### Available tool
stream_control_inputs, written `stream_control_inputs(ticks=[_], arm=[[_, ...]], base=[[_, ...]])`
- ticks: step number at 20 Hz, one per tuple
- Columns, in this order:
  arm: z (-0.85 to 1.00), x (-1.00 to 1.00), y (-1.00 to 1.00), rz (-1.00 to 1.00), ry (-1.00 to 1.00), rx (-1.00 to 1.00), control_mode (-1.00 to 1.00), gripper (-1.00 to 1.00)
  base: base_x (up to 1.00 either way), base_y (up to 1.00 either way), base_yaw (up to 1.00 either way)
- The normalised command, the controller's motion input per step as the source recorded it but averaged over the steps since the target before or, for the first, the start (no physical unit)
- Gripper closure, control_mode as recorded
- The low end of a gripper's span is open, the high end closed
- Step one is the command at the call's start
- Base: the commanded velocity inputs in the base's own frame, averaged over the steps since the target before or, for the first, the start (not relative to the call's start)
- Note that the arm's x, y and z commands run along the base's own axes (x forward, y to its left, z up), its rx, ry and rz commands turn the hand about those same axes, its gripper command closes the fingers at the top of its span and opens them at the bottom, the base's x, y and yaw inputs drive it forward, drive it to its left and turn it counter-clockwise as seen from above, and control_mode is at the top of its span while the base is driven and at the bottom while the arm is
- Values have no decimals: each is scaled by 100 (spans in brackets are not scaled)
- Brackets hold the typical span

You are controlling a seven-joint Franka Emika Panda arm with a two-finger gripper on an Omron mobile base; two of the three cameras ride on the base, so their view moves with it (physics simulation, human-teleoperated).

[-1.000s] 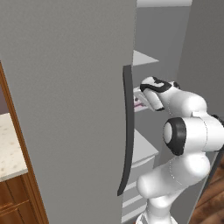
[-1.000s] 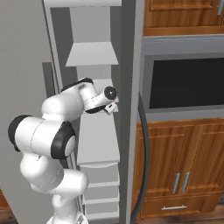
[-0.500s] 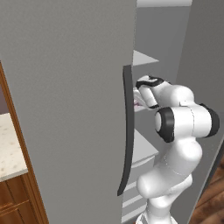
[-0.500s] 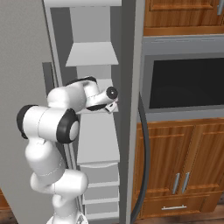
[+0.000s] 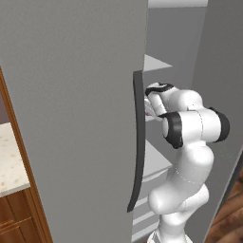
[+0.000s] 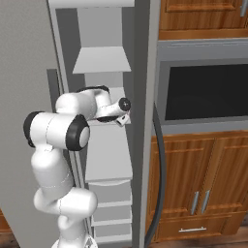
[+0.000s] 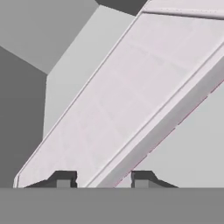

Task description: The ice cube tray has been filled with water. Take the tray and place it in the freezer to make ice. Close the freezer door after placing the tray.

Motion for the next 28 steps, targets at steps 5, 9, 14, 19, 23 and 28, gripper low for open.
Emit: stream_control_inputs(ticks=[5,9,14,19,23,28], arm=[[-22,18,26,0,0,-3,-100,-100],[18,-70,16,0,0,-9,-100,-100],[43,-78,0,-3,0,-3,-100,-100],[35,-99,0,-1,-1,-3,-100,-100],[24,-100,0,-1,-6,-2,-100,-100],[21,-100,-6,-4,-12,0,-100,-100]], base=[[0,0,0],[0,0,0],[0,0,0],[0,0,0],[0,0,0],[0,0,0]])
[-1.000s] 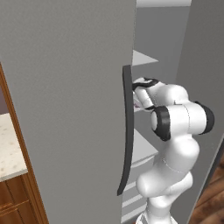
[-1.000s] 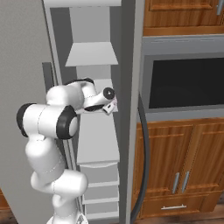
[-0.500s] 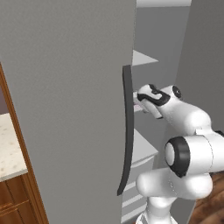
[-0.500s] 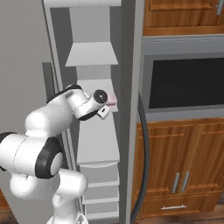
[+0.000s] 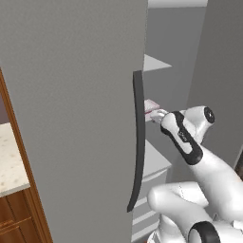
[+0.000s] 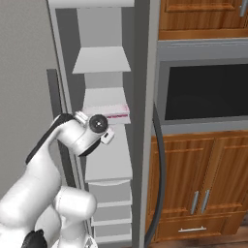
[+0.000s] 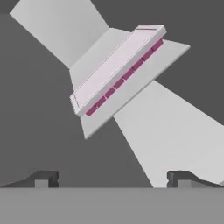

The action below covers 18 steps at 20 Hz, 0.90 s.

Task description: The ice cube tray has been filled with water. Take the tray and place it in the freezer to make ice. Close the freezer door after placing the tray.

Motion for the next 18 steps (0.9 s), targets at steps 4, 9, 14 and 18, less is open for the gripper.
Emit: stream_control_inputs(ticks=[4,9,14,18], arm=[[22,-92,-26,-6,-7,0,-100,-100],[19,-59,-27,0,-2,0,-100,-100],[24,-46,-7,0,0,-3,-100,-100],[9,-45,0,0,0,-13,-100,-100]], base=[[0,0,0],[0,0,0],[0,0,0],[0,0,0]])
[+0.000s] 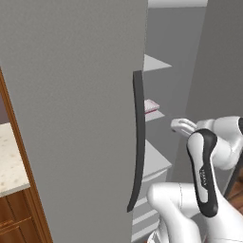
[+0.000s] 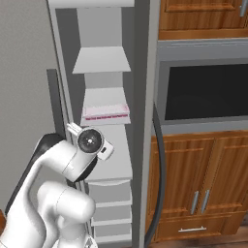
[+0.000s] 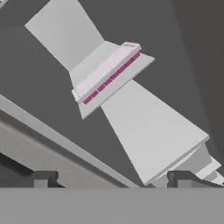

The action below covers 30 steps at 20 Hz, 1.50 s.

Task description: The ice cube tray has been filled with water. Take the tray and place it in the freezer to make ice. Close the freezer door after placing the tray.

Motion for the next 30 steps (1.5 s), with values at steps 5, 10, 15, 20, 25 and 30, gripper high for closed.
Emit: stream_control_inputs(ticks=[5,10,15,20,25,30], arm=[[1,-52,0,0,0,-16,-100,-100],[0,-71,-3,0,0,-14,-100,-100],[-2,-60,5,0,-1,-17,-100,-100],[-3,-25,2,1,-10,-5,-100,-100],[-25,-36,25,5,-7,-15,-100,-100],[-35,-39,32,12,-10,-21,-100,-100]], base=[[0,0,0],[0,0,0],[0,0,0],[0,0,0],[0,0,0],[0,0,0]])
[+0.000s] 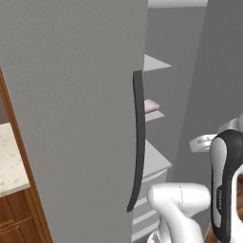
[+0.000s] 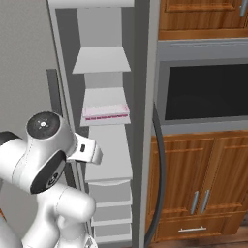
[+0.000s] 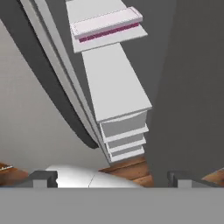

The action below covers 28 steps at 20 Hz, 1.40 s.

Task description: The ice cube tray has been filled with water. Take the tray and place it in the freezer to make ice. Close the freezer door after placing the tray.

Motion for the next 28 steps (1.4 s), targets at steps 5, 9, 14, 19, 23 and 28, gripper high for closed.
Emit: stream_control_inputs(ticks=[5,9,14,19,23,28], arm=[[-55,-33,49,10,-14,-22,-100,-100],[-24,-19,10,10,-18,-8,-100,-100],[-8,-11,-5,2,-17,4,-100,-100],[0,-15,-5,0,-10,5,-100,-100],[0,-11,-7,0,-1,6,-100,-100],[-1,-2,0,0,0,0,-100,-100]], base=[[0,0,0],[0,0,0],[0,0,0],[0,0,0],[0,0,0],[0,0,0]])
